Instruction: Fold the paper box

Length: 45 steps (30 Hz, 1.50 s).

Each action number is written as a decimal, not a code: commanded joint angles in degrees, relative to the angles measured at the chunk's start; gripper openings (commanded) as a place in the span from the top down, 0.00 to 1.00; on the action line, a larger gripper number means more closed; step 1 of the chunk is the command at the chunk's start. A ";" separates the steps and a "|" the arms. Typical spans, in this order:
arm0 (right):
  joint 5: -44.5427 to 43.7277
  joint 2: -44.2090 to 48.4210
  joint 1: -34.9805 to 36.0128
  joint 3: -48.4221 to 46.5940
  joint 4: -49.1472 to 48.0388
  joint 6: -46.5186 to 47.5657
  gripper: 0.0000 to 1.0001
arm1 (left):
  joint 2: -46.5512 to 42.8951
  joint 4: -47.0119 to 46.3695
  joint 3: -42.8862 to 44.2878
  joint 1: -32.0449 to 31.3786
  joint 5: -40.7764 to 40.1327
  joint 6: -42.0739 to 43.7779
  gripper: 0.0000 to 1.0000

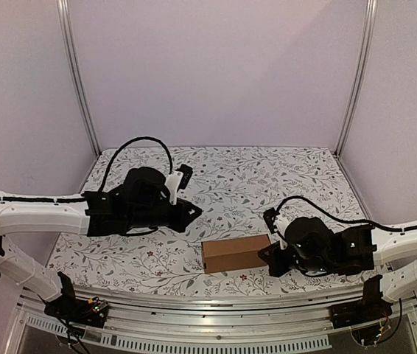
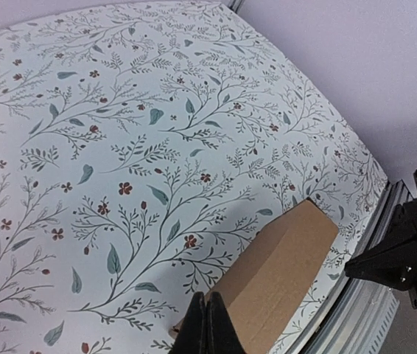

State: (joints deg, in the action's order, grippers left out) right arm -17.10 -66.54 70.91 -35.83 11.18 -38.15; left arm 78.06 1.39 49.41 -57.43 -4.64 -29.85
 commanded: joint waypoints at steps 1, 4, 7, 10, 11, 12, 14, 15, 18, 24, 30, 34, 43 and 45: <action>0.52 -2.81 1.60 3.28 -2.60 -3.82 1.00 | 6.32 1.46 2.25 3.01 5.55 -0.47 1.00; -0.03 -5.23 1.86 4.20 -3.76 -6.00 1.00 | 10.48 0.36 3.51 3.86 8.96 -1.80 1.00; -1.27 -7.53 1.93 4.62 -4.67 -7.75 1.00 | 13.43 -0.41 4.38 3.99 10.57 -2.12 1.00; -2.64 -10.29 1.94 4.19 -5.04 -9.45 1.00 | 15.91 -0.42 5.41 3.99 12.28 -2.03 1.00; -2.89 -11.12 1.95 3.93 -5.51 -9.88 1.00 | 16.71 -0.42 5.76 3.99 13.12 -2.04 1.00; -3.15 -11.67 1.95 3.59 -5.97 -10.02 1.00 | 17.41 -0.42 6.05 3.99 13.87 -2.02 1.00; -4.06 -12.96 1.94 2.76 -6.65 -10.26 1.00 | 18.73 -0.42 6.68 3.99 15.47 -2.30 1.00; -4.67 -13.55 1.91 2.24 -6.57 -10.20 1.00 | 19.18 -0.42 6.74 3.99 16.07 -2.44 1.00; -6.90 -14.90 1.84 0.79 -6.55 -9.76 1.00 | 19.91 -0.42 6.52 3.90 17.50 -2.85 1.00; -8.51 -18.24 0.14 -3.13 -7.42 -6.51 1.00 | 19.48 -2.58 4.91 3.83 18.76 -3.34 1.00; -6.54 -22.64 -2.92 -8.29 -10.21 -1.20 1.00 | 17.40 -2.82 2.25 3.80 18.55 -3.73 1.00; -4.44 -26.45 -4.34 -12.50 -11.89 2.00 1.00 | 15.86 -3.30 -0.16 3.74 18.25 -4.47 1.00; 1.13 -35.25 -5.97 -21.51 -13.53 6.29 1.00 | 10.24 -3.16 -5.80 3.73 15.39 -6.05 1.00; 1.50 -36.01 -5.99 -22.16 -13.51 6.72 1.00 | 8.96 -2.77 -6.99 3.73 14.33 -6.19 1.00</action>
State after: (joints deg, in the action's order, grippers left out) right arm -18.59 -100.38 65.34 -55.59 -1.26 -33.89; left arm 90.08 -1.30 44.75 -54.22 12.08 -35.31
